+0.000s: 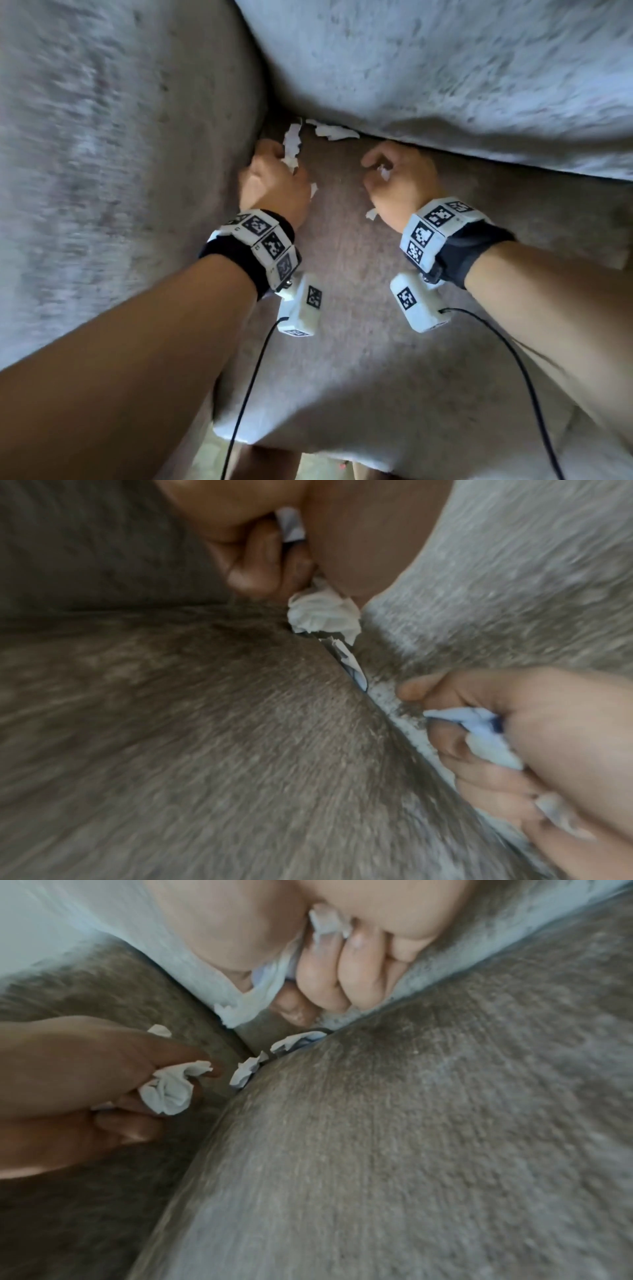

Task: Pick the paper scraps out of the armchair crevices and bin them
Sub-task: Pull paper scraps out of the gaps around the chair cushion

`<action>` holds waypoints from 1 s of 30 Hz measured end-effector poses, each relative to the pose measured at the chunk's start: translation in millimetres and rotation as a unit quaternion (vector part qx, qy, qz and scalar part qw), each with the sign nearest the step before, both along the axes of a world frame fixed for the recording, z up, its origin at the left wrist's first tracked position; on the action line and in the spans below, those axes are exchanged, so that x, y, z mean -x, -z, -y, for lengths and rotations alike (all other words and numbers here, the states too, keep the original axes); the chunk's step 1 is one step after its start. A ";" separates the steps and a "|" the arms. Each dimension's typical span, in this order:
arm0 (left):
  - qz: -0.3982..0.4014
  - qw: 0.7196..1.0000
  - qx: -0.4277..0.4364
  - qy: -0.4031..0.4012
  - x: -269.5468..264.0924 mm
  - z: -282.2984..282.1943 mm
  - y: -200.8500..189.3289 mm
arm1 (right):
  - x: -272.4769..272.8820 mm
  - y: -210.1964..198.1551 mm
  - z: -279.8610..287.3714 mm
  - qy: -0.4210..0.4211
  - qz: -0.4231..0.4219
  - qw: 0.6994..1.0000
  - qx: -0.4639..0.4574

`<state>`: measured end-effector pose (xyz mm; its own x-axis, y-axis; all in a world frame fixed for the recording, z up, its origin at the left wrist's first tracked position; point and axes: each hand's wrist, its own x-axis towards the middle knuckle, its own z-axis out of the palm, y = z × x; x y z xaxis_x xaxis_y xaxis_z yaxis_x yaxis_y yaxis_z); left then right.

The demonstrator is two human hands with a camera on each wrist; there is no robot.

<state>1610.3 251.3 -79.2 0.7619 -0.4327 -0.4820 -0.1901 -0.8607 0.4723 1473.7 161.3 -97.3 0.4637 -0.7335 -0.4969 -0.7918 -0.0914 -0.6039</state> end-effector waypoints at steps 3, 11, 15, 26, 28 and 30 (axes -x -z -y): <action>0.012 1.000 0.000 0.012 -6.8 7.3 9.8 | 6.0 1.6 -1.3 0.007 0.017 1.000 0.008; 0.032 0.998 -0.033 0.034 -13.9 24.3 33.4 | 21.1 8.9 -1.0 0.012 0.006 0.999 0.030; 0.040 0.996 -0.028 0.073 -21.1 25.6 39.7 | 20.4 14.3 -2.3 0.023 0.010 0.999 0.044; -0.092 0.995 0.033 0.005 -14.4 -16.0 24.7 | -45.7 9.8 7.2 -0.038 0.003 0.999 0.029; -0.113 0.993 0.025 -0.023 -12.2 -25.7 22.1 | -55.3 13.3 8.6 -0.035 0.000 0.999 0.021; -0.141 0.988 0.029 -0.054 -9.6 -34.4 14.8 | -62.9 19.8 9.1 -0.045 -0.019 0.999 0.018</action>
